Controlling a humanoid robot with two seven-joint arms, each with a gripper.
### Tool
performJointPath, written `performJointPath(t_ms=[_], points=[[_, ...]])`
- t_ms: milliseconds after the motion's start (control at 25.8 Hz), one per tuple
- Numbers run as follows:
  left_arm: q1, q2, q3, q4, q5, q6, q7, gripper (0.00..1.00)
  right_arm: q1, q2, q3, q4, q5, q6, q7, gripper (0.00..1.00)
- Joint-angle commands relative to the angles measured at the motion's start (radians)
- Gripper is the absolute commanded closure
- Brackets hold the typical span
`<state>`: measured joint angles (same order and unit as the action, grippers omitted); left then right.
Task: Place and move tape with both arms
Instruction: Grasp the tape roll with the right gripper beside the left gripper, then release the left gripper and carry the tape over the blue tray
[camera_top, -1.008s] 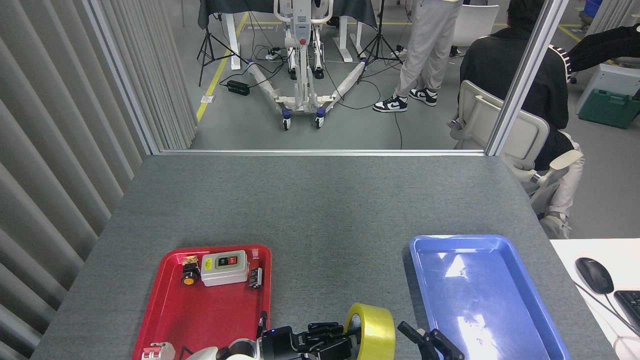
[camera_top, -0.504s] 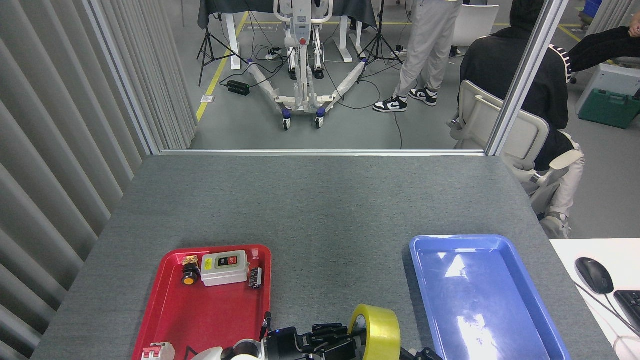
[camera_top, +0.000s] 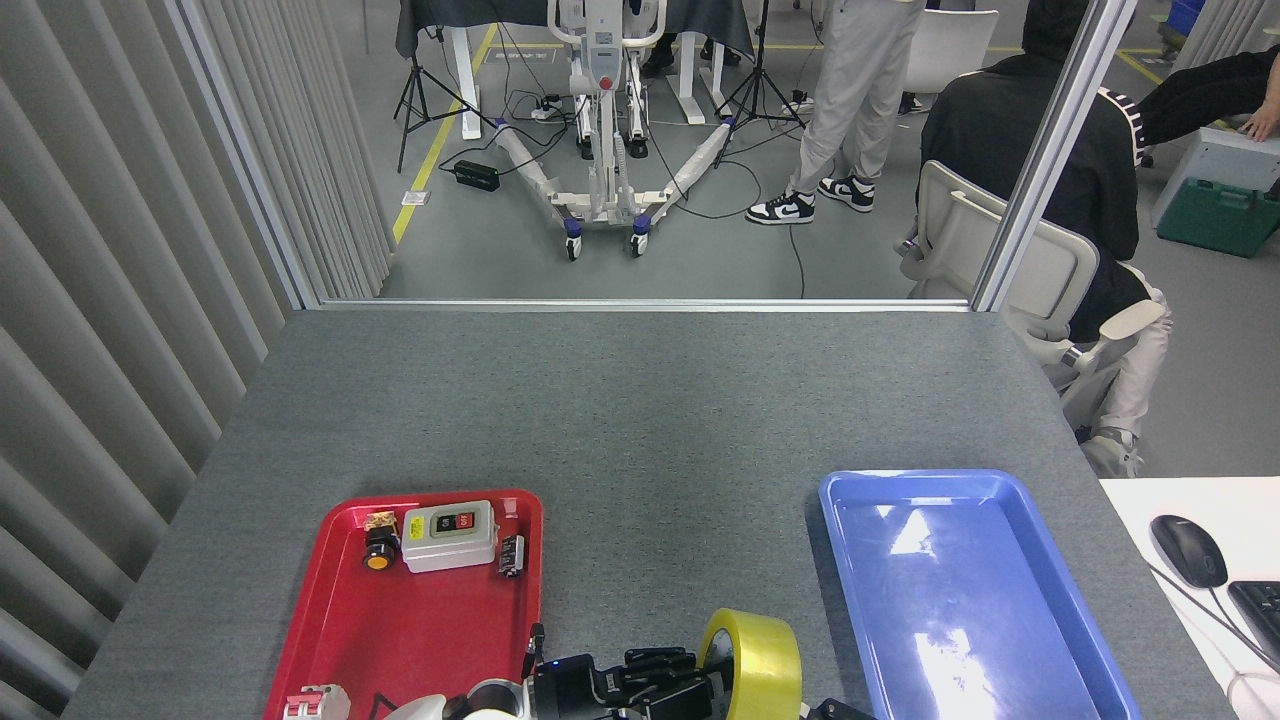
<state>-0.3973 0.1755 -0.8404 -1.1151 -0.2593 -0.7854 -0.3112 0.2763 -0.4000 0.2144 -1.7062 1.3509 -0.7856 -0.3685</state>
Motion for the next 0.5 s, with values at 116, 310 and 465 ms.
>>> performJointPath(t_ms=[116,310,465], points=[[0.000,-0.007,0.001,0.000,0.002,0.000,0.021,0.27,0.004,0.001,0.000,-0.003,0.001,0.000,0.000,0.91],[0.000,-0.004,0.010,0.000,0.002,0.000,0.067,0.02,0.004,-0.002,-0.003,-0.004,-0.001,0.000,-0.003,1.00],[-0.003,0.004,0.049,-0.002,0.005,0.000,0.070,0.02,0.011,-0.005,-0.006,-0.007,-0.001,0.000,-0.006,1.00]])
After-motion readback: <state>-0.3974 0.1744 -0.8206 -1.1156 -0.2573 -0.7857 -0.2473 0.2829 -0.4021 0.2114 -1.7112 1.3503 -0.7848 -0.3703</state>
